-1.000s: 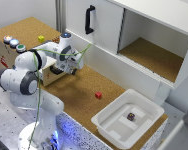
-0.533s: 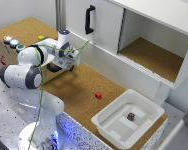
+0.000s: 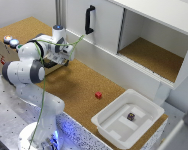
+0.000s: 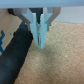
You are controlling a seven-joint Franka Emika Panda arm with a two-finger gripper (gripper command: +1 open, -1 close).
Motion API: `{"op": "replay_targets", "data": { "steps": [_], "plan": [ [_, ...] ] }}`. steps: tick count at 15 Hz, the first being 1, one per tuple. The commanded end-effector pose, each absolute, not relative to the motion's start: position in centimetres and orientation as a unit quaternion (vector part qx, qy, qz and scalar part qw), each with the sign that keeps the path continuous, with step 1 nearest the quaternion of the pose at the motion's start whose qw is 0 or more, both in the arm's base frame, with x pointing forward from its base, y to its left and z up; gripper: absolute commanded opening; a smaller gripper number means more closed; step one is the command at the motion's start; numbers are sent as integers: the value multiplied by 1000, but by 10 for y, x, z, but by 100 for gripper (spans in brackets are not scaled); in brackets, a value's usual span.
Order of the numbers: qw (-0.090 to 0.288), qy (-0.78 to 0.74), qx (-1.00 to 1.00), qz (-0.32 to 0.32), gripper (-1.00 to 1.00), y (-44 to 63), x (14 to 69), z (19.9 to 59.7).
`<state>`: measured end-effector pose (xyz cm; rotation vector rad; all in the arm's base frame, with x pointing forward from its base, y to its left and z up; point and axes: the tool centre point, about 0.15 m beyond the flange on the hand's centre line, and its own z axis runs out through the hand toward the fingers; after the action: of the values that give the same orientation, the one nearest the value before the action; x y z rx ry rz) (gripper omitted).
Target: Close the drawer
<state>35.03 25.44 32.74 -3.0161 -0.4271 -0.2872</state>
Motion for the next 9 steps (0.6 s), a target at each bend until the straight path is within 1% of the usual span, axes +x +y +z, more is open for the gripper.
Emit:
{"op": "replay_targets", "data": {
  "steps": [1,6,9],
  "plan": [
    [46,-140,-986,-84,-100,304,360,318],
    [40,-189,-977,-93,-100,345,358,326],
    [31,-177,-979,-100,-100,335,355,339]
  ]
}}
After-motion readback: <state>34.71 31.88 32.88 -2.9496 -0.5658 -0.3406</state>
